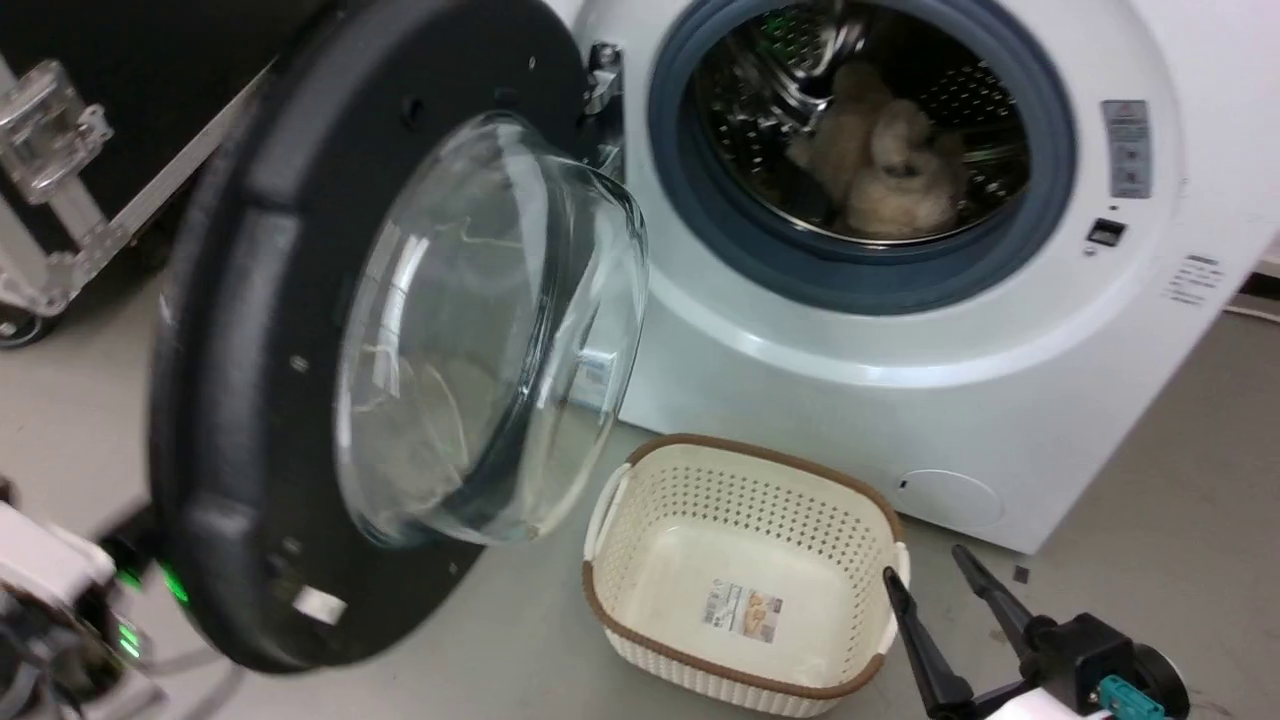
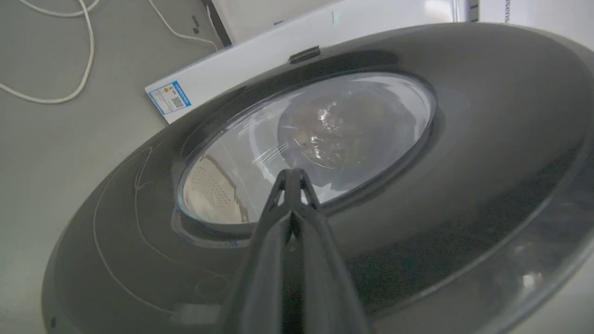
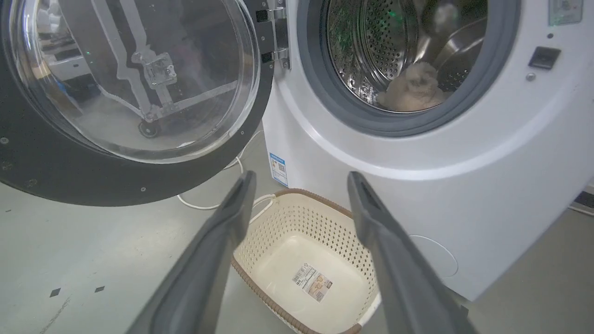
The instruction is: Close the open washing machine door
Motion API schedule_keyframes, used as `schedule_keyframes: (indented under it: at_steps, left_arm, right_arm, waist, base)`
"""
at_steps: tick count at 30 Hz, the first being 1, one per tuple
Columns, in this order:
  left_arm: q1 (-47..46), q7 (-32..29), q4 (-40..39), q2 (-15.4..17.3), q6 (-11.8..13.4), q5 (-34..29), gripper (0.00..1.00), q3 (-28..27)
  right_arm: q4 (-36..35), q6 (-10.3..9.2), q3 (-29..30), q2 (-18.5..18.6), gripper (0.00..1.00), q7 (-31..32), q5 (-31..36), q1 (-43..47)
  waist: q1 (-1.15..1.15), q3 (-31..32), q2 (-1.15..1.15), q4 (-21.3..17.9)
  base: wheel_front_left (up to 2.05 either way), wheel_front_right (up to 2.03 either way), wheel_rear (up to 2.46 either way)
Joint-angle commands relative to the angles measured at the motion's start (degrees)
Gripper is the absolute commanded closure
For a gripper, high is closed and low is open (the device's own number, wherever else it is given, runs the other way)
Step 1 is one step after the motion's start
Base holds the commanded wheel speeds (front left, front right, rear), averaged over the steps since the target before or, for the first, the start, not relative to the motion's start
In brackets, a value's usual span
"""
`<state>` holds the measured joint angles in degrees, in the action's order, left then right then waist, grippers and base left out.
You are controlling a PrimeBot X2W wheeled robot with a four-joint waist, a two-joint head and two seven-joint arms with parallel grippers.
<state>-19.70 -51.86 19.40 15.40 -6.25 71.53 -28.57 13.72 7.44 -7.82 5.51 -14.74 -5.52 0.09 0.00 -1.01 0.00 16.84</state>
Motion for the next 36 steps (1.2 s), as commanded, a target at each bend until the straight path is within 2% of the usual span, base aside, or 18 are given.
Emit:
schedule_keyframes:
  at_steps: [1,8,14,19,25,31,36]
  left_arm:
    - [2.51,-0.74,-1.86,-1.64,-0.46,0.87,1.0,0.47]
    - [12.48,-3.41,-12.96,-10.37,1.01,2.13,1.0,5.36]
    - [18.16,-0.8,-17.05,-12.43,1.87,5.14,1.0,13.38]
    - [18.62,8.06,-16.23,-12.5,2.25,12.43,1.0,24.15]
    - [14.44,19.94,-12.84,-12.51,1.22,16.13,1.0,33.71]
    - [6.45,32.65,-6.3,-12.51,0.53,19.01,1.0,36.55]
    - [-1.69,42.92,0.86,-12.51,0.31,22.32,1.0,34.62]
  right_arm:
    - [-0.24,0.05,0.43,-0.22,0.0,-0.26,0.21,-0.44]
    - [-0.65,0.05,3.35,-0.15,0.0,-0.26,0.63,0.13]
    - [-1.08,0.05,4.33,0.13,0.0,-0.26,0.95,-0.01]
    - [-1.19,0.05,3.59,0.11,0.0,-0.19,1.08,-0.95]
    - [-1.22,0.05,3.17,-0.22,0.0,-0.2,0.88,-2.4]
    - [-0.97,0.05,2.98,-0.95,0.0,-0.23,0.49,-3.55]
    - [-1.29,0.05,2.99,-1.7,0.0,-0.25,0.04,-4.11]
  waist:
    - [0.0,0.82,0.0,-1.18]
    - [0.0,2.33,0.0,-5.64]
    - [0.0,1.76,0.0,-11.73]
    - [0.0,-0.11,0.0,-18.51]
    - [0.0,-3.51,0.0,-27.66]
    - [0.0,-7.26,0.0,-36.28]
    - [0.0,-9.82,0.0,-41.34]
  base:
    - [0.0,0.0,0.0]
    - [0.0,0.0,0.0]
    - [0.0,0.0,0.0]
    - [0.0,0.0,0.0]
    - [0.0,0.0,0.0]
    - [0.0,0.0,0.0]
    - [0.0,0.0,0.0]
